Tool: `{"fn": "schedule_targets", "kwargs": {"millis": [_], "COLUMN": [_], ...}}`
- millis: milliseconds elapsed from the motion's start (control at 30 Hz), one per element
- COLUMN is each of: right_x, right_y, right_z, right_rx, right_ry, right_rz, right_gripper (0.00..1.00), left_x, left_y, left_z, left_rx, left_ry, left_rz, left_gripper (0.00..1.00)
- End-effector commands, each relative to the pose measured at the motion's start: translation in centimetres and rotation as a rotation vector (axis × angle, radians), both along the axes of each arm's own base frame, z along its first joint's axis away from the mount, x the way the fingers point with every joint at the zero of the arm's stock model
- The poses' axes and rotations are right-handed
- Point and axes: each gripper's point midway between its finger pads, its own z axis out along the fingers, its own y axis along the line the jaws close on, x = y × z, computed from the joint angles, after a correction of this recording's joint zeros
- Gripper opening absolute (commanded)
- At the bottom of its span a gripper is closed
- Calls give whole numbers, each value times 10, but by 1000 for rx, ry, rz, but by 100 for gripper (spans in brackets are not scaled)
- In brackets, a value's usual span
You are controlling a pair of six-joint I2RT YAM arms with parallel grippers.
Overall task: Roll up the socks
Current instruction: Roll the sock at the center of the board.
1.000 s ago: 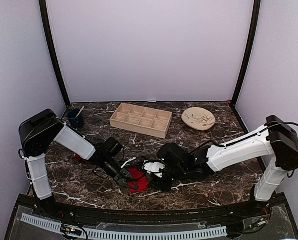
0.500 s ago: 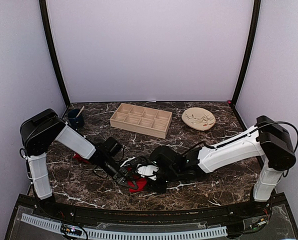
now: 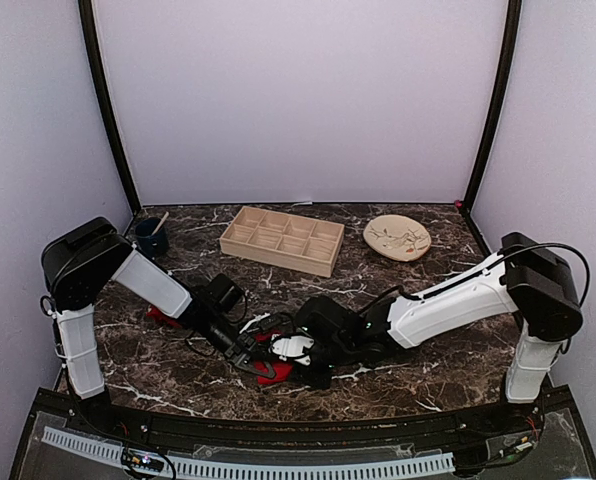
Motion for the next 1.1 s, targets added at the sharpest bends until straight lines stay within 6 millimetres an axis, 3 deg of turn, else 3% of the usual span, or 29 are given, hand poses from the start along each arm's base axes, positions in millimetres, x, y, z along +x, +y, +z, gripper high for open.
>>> {"fn": "schedule_targets", "kwargs": {"millis": [0, 200, 533, 1067], "right_x": [-4, -6, -12, -7], "right_y": [12, 15, 16, 0], "right_z": [3, 4, 2, -4], "right_rx": [27, 36, 32, -16], "right_ry": [3, 16, 40, 35], "right_rz": [26, 38, 60, -8], "right_gripper": [30, 20, 2, 0], "left_x": [-14, -13, -1, 39], "left_y": [9, 11, 17, 18], "left_z": [-19, -25, -31, -6], "left_rx": [73, 112, 216, 302], "left_ry": [73, 61, -26, -242], "left_rz": [-7, 4, 38, 148], "left_gripper": [2, 9, 27, 39]}}
